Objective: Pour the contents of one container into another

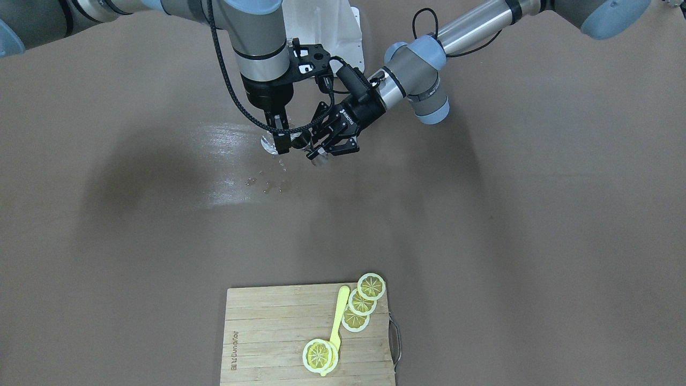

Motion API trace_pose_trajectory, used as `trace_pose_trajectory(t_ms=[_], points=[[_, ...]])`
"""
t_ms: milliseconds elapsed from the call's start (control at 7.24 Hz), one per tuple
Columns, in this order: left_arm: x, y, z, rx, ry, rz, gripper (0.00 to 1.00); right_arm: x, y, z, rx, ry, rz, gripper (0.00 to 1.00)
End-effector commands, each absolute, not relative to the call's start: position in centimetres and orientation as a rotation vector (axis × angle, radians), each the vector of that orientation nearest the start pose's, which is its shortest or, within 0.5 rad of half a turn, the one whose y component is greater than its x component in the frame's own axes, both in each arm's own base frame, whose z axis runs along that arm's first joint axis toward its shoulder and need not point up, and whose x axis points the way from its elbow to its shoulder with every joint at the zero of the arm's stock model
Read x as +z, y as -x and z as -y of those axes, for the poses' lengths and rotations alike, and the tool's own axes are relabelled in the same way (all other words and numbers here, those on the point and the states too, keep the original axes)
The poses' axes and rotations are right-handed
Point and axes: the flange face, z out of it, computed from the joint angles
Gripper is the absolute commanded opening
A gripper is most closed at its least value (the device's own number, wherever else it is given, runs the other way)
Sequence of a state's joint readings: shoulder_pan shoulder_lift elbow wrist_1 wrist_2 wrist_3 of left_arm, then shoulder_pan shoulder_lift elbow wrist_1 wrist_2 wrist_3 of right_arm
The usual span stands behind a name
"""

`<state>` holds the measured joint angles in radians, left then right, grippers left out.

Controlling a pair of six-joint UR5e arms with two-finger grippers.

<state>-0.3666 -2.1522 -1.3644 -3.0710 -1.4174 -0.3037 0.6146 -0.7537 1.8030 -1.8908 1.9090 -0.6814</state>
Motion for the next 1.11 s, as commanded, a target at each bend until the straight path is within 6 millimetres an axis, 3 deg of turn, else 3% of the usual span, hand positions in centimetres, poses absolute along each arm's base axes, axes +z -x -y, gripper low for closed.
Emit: trace_pose_trajectory(t_ms=[0, 967], points=[[24.97, -56.53, 37.61, 0.475, -1.455, -1.219, 0.00, 11.35, 46.77, 45.44, -1.670, -0.745, 0.448, 0.00], [25.00, -56.55, 37.75, 0.473, -1.455, -1.216, 0.00, 10.80, 46.76, 45.02, -1.694, -0.731, 0.403, 0.00]])
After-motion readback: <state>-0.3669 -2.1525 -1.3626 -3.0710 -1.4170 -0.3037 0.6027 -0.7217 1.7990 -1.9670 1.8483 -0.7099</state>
